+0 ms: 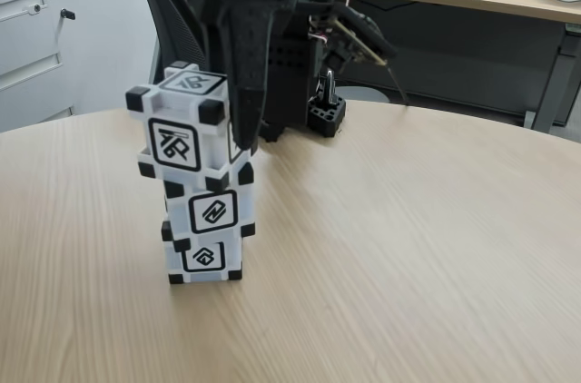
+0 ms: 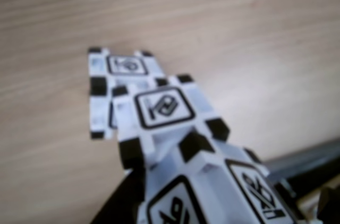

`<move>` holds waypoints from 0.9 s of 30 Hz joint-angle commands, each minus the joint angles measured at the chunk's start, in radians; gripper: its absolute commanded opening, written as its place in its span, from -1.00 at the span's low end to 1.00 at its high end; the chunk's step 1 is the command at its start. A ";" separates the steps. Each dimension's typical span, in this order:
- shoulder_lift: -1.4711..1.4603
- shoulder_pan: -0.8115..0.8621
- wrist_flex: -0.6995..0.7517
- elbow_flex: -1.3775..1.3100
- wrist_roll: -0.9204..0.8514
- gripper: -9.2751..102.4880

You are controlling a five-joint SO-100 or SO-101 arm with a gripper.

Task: Stack cubes from left to right.

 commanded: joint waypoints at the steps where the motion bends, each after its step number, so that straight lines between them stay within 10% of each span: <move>1: 0.008 -0.003 0.011 -0.006 0.005 -0.21; 27: 0.012 -0.219 0.011 -0.008 0.184 -0.28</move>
